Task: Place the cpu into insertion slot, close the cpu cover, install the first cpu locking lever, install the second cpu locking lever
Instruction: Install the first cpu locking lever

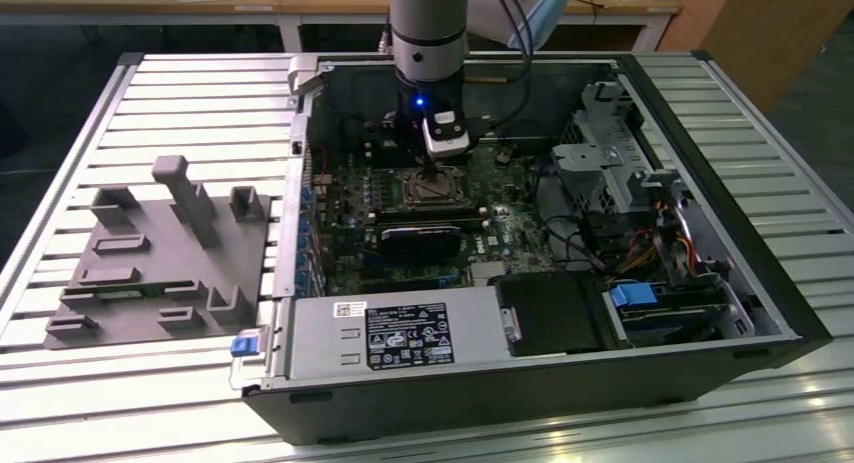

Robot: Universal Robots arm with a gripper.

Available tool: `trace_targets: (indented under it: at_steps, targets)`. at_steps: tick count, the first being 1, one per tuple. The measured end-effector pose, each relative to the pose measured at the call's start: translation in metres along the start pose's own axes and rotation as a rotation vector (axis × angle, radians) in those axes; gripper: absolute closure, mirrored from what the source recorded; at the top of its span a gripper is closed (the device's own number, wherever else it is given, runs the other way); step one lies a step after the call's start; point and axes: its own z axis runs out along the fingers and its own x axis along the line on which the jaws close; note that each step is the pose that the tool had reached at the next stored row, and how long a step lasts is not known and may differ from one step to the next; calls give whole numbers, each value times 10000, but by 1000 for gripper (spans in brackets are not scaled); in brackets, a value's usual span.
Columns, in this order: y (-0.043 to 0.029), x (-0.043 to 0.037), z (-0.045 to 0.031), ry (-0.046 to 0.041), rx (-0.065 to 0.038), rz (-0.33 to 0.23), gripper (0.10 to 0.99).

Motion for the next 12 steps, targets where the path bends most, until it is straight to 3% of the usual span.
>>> trace_targets:
  at_steps: [3,12]
  targets:
    - [1,-3,0,-59,191,-273,980]
    - [-27,-20,-1,-41,176,-630,980]
